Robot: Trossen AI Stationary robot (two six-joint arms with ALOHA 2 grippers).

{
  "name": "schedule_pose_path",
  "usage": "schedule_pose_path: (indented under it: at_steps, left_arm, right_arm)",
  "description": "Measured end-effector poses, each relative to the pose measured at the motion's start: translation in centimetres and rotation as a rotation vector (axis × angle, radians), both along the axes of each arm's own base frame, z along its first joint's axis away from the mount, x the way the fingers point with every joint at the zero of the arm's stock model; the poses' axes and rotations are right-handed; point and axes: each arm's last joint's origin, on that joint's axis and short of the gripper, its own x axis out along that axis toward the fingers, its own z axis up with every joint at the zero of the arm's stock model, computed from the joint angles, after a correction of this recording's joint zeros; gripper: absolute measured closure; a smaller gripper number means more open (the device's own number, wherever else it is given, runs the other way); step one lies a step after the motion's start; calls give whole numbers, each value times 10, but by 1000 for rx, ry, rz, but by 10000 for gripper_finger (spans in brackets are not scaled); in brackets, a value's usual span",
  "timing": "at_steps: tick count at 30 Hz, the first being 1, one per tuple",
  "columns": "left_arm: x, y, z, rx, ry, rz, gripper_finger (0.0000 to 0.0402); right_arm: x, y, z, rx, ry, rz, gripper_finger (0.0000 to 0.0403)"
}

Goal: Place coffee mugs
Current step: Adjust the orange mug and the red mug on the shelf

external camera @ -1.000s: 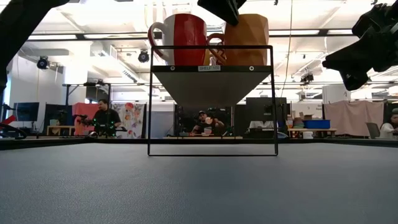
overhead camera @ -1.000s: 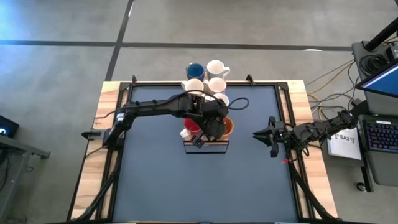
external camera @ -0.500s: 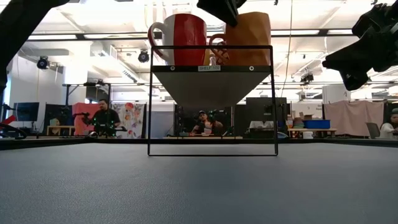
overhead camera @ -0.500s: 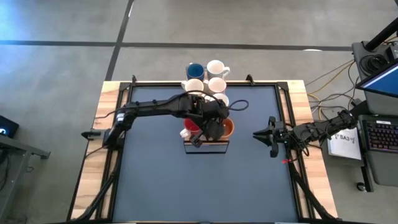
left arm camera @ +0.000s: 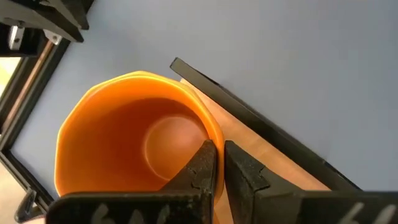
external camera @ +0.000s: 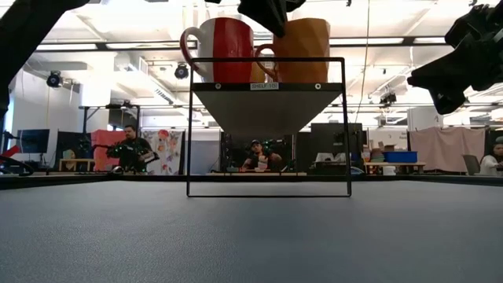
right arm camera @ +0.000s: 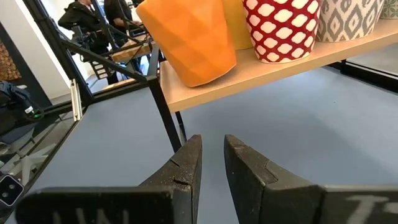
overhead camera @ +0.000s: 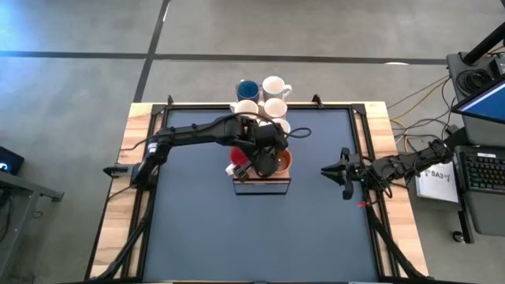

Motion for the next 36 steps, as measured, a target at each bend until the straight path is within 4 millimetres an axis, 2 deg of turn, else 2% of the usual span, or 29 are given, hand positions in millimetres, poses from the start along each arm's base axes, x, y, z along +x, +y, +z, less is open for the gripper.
schedule_pose_path:
  at_steps: [15,36]
  left_arm:
    - [-4,6,0,39,7,-149,399]
    - [-2,6,2,-7,-14,-84,380]
  right_arm:
    - [0,0,0,0,0,0,346]
    - [0,0,0,0,0,0,346]
